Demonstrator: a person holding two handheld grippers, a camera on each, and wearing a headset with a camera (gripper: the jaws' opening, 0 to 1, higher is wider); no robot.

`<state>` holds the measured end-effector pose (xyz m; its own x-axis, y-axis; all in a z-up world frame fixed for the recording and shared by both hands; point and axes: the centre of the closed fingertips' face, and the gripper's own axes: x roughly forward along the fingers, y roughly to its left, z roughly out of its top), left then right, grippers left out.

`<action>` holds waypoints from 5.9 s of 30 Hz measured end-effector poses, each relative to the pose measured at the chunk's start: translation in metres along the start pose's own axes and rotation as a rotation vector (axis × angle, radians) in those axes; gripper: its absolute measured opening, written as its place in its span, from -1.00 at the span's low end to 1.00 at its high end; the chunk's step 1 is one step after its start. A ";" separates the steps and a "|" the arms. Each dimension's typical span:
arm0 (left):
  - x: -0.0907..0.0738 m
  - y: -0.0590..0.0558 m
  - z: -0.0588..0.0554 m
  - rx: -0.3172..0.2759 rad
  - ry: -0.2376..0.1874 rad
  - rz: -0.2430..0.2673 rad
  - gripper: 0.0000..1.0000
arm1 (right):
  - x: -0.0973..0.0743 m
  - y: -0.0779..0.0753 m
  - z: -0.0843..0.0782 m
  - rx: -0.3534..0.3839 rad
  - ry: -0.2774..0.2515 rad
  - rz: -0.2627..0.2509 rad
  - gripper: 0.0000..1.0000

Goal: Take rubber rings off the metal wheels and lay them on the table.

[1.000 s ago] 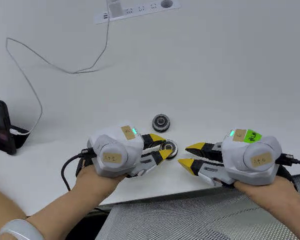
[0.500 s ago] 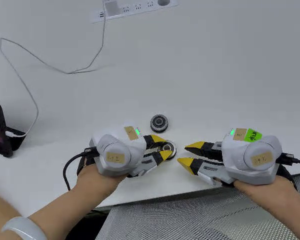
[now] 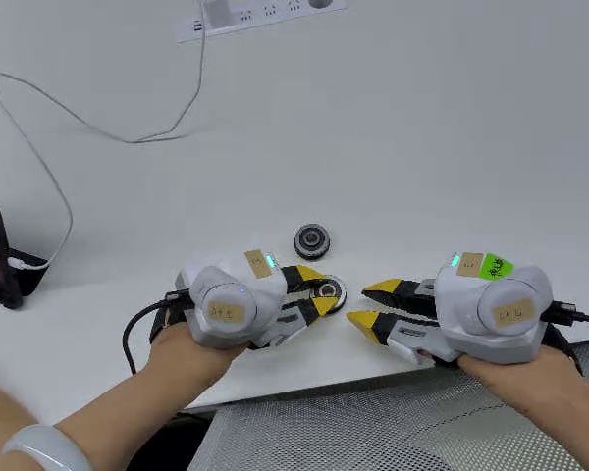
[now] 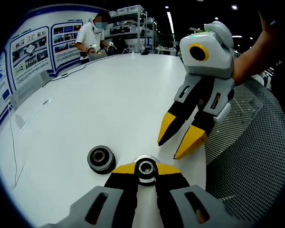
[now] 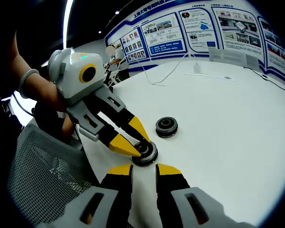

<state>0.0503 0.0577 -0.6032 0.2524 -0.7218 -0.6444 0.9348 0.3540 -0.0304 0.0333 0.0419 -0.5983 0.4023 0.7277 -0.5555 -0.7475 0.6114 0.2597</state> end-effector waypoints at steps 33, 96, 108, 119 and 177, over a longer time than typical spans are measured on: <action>0.000 0.002 -0.002 -0.014 -0.020 0.008 -0.74 | 0.022 -0.018 0.000 0.515 -0.054 -0.006 -0.76; 0.001 0.002 -0.002 -0.027 -0.033 0.007 -0.74 | 0.019 -0.018 0.002 0.667 -0.076 0.025 -0.93; 0.000 0.002 -0.001 -0.034 -0.030 0.009 -0.75 | 0.019 -0.017 0.005 0.615 -0.072 0.012 -0.97; 0.000 0.002 -0.002 -0.038 -0.033 0.009 -0.75 | 0.020 -0.014 0.008 0.621 -0.074 0.027 -0.98; -0.020 0.000 0.006 -0.050 -0.088 0.003 -0.59 | 0.018 0.000 0.025 0.707 -0.133 0.108 -0.97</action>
<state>0.0469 0.0685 -0.5856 0.2785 -0.7695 -0.5747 0.9209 0.3839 -0.0676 0.0536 0.0629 -0.5891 0.4403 0.7994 -0.4089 -0.2841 0.5560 0.7811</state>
